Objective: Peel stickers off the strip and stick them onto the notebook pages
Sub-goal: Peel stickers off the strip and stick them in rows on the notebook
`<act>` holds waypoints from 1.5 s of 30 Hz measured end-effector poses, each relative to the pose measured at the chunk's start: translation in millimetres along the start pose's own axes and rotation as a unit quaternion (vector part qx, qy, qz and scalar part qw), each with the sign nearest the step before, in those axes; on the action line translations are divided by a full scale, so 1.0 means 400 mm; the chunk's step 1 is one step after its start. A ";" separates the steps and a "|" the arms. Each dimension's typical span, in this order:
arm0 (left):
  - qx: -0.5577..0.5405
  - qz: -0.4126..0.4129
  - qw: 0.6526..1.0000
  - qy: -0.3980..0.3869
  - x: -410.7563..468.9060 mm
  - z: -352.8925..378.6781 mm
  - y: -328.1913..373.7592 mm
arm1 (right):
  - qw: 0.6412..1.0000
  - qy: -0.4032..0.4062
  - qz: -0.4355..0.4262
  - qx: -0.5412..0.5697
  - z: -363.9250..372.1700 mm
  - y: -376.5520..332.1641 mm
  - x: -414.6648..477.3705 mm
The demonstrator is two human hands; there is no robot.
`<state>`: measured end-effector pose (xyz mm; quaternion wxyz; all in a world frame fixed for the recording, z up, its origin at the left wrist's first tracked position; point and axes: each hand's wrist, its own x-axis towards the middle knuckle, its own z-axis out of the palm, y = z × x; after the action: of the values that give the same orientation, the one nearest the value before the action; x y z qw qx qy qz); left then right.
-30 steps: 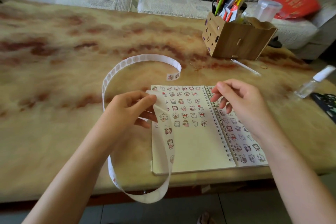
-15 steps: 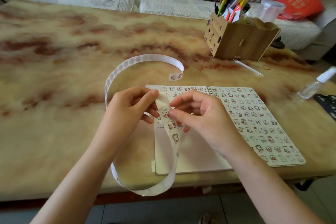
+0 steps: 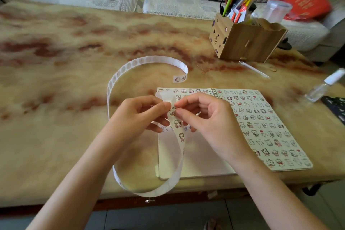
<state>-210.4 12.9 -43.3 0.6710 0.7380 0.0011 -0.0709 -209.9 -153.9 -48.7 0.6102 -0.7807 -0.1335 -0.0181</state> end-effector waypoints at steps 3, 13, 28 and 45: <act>0.009 0.003 1.000 -0.001 -0.001 0.001 0.000 | 1.000 0.004 -0.007 -0.014 -0.002 0.002 -0.001; 0.005 -0.004 1.000 0.003 0.001 0.006 -0.001 | 0.990 0.011 -0.060 -0.126 -0.003 0.009 -0.006; 0.030 -0.013 0.999 0.035 0.003 0.008 -0.013 | 0.945 0.020 -0.181 -0.273 -0.006 0.029 -0.006; 0.042 -0.016 0.999 0.028 0.004 0.011 -0.016 | 0.957 0.006 -0.144 -0.254 -0.007 0.026 -0.008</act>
<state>-210.1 9.0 -50.2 0.6382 0.7669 0.0293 -0.0609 -210.1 -159.4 -58.6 0.3838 -0.8822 -0.2320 -0.1434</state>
